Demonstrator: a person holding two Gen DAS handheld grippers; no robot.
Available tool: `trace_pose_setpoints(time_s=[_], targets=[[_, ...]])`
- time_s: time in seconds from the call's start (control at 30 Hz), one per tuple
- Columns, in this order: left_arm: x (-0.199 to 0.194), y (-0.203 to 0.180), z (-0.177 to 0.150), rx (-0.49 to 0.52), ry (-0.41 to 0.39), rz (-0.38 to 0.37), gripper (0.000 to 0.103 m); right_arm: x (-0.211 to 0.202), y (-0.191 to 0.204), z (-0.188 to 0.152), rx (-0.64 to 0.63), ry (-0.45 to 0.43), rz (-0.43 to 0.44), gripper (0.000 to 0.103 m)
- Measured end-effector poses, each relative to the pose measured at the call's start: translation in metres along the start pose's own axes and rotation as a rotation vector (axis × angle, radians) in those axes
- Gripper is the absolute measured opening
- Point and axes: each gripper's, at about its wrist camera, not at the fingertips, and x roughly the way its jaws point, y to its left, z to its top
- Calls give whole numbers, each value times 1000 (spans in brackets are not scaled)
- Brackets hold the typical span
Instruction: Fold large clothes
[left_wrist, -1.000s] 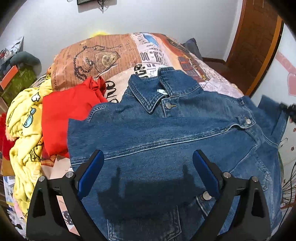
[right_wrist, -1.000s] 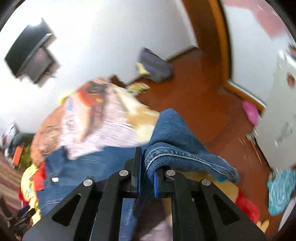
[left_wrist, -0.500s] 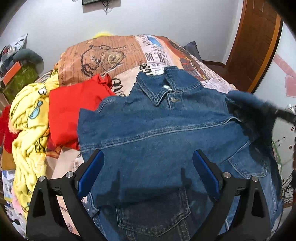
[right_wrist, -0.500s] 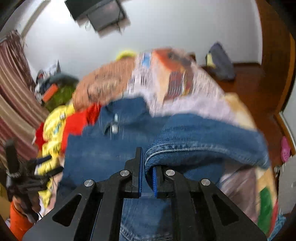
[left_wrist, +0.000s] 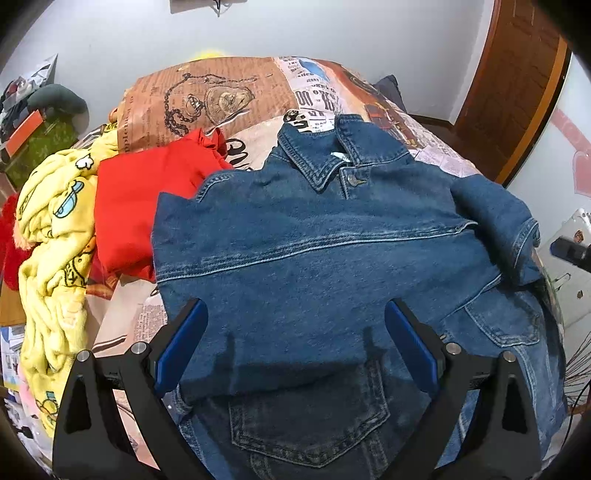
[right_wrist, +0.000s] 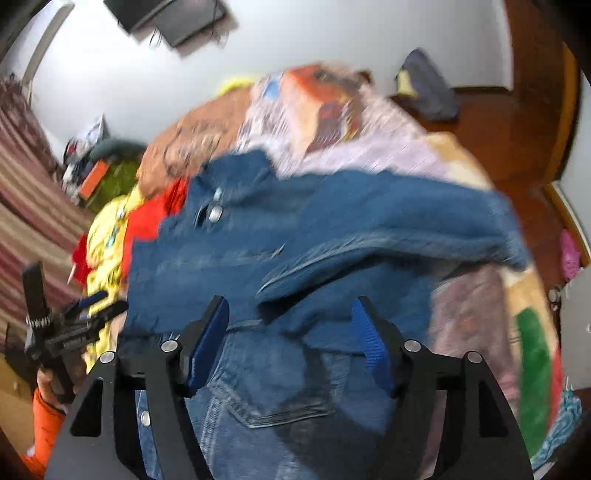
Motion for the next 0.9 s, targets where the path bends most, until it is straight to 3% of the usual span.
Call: trace_pose_setpoints(time_s=[0.2, 0.37, 0.77, 0.83, 0.9], targets=[[-4, -8, 4, -3, -15, -23, 97, -1, -61, 11, 241, -34, -12, 69], [-2, -12, 6, 4, -12, -23, 97, 28, -111, 8, 463, 6, -4, 69], [18, -3, 2, -22, 37, 6, 97, 56, -140, 42, 519, -60, -39, 68], [18, -2, 2, -27, 35, 5, 97, 55, -138, 43, 488, -63, -64, 57], [17, -2, 1, -29, 28, 6, 97, 54, -134, 46, 453, -64, -90, 27]])
